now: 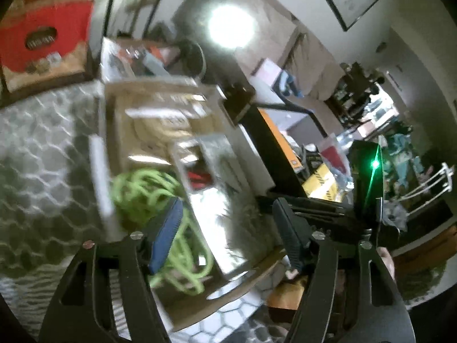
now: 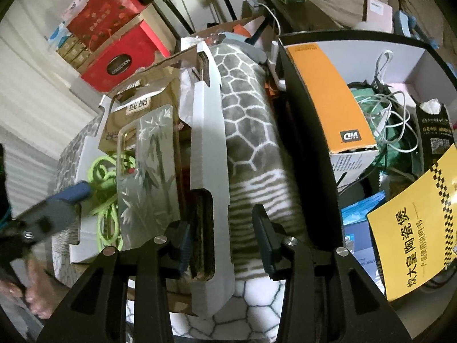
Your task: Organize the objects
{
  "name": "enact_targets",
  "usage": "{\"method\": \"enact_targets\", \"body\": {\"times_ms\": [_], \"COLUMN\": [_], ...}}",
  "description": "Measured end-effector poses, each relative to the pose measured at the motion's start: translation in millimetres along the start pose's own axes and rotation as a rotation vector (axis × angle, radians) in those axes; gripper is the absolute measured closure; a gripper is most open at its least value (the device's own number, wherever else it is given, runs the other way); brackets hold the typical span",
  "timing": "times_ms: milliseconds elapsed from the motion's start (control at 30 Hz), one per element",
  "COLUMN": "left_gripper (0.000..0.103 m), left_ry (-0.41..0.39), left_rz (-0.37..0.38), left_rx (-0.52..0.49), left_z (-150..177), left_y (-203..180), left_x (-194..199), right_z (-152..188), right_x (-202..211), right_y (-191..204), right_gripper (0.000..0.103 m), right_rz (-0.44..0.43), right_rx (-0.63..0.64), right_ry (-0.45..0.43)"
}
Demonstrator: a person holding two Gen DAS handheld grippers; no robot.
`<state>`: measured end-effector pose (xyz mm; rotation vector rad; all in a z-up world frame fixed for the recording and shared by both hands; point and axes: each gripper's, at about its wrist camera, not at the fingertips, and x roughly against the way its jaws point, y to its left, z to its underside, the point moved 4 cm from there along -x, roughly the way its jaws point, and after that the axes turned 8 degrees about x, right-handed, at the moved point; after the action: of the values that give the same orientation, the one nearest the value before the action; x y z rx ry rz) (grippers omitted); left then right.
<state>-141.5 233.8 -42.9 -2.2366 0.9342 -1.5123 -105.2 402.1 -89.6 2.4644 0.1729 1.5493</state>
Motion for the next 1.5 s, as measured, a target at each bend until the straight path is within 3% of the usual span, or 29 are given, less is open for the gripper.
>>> {"method": "enact_targets", "body": {"times_ms": [267,433,767,867,1000,1067,1233,1333,1500], "left_gripper": [0.038,0.038,0.040,0.047,0.071,0.072,0.073,0.078,0.078], "left_ry": [-0.018,0.006,0.039,0.045,0.075,0.076,0.078,0.074,0.069], "left_rz": [-0.151,-0.184,-0.173,-0.176,-0.199,-0.213,-0.219,-0.237,-0.263], "left_rx": [0.053,0.075,0.115,0.134,0.135,0.137,0.179,0.185,0.180], "left_z": [-10,-8,-6,-9,-10,-10,-14,-15,-14], "left_y": [47,65,79,82,83,82,88,89,87], "left_x": [17,6,-3,-10,-21,-24,-28,-29,-28], "right_z": [-5,-12,-5,-10,-19,-24,-34,-36,-36], "right_x": [4,2,31,24,11,5,-11,-18,-18], "right_y": [1,6,23,22,19,19,19,19,29], "right_gripper": [0.061,0.061,0.058,0.058,0.059,0.066,0.072,0.087,0.087], "right_rz": [0.008,0.030,0.084,0.108,0.109,0.125,0.139,0.106,0.157], "right_rx": [0.004,0.016,0.068,0.068,0.070,0.078,0.095,0.095,0.130], "right_ry": [-0.016,-0.013,-0.074,-0.066,-0.046,-0.038,-0.011,0.004,0.010]}}
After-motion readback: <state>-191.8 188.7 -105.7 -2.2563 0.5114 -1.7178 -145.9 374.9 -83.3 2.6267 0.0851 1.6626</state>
